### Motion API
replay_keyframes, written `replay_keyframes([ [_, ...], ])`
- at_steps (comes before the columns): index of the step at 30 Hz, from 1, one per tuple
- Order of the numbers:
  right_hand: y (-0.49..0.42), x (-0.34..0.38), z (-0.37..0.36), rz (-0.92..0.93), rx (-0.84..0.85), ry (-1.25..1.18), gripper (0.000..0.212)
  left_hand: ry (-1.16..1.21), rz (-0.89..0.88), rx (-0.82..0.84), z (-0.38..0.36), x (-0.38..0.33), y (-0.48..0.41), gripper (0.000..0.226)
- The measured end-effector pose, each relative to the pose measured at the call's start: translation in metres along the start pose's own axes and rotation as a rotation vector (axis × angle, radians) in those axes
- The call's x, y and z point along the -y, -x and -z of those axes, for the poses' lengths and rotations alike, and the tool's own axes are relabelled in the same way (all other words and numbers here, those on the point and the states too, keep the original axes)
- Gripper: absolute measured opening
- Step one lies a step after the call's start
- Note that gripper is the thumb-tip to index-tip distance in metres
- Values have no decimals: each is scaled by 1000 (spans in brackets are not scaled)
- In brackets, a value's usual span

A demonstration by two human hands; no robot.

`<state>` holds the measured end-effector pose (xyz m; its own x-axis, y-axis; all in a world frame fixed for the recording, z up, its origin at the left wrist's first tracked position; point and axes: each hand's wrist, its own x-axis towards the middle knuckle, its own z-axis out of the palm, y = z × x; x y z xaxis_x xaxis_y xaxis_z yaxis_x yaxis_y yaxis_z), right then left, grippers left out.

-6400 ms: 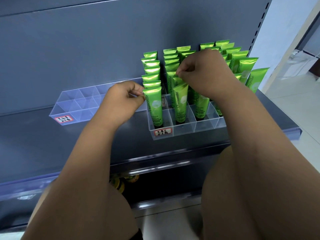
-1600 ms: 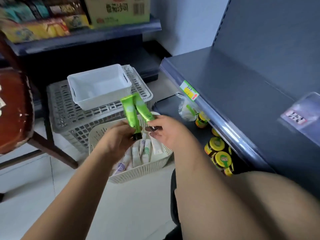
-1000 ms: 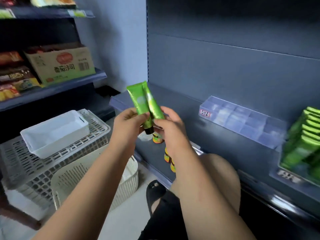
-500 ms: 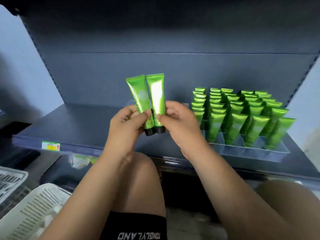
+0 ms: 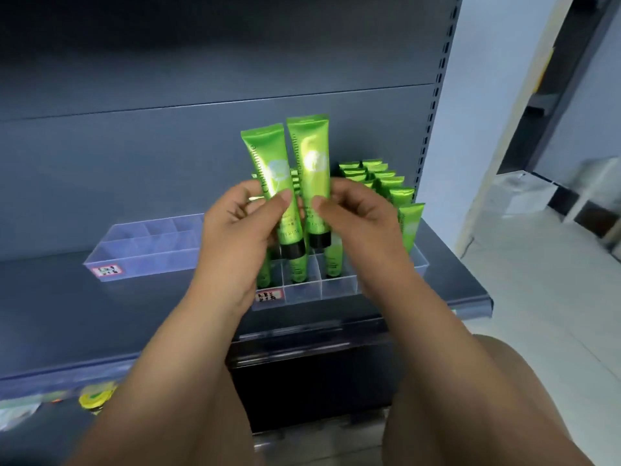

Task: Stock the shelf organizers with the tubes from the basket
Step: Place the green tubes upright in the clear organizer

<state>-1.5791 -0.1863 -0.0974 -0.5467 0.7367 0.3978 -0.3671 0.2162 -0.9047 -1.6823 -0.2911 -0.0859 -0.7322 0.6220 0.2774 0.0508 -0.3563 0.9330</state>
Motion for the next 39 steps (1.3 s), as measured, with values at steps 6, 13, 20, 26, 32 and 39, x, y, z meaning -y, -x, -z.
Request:
replay_keyframes([
  [6,-42,6,40,116,-105,-80,40,-8,-52,91,-43,-7,-43,5],
  [13,-97,19,73,177,-161,-100,22,-106,-108,169,-84,-4,-97,24],
  [20,-126,0,81,151,-122,-14,46,-208,-82,182,-87,13,-122,14],
  [26,-127,-9,83,140,-141,-19,52,-228,-33,188,-70,11,-138,31],
  [32,-123,-8,78,81,-214,-53,22,-380,-100,192,-67,20,-137,37],
  [39,-117,-9,75,101,-253,-29,8,-411,-128,288,-60,26,-130,24],
])
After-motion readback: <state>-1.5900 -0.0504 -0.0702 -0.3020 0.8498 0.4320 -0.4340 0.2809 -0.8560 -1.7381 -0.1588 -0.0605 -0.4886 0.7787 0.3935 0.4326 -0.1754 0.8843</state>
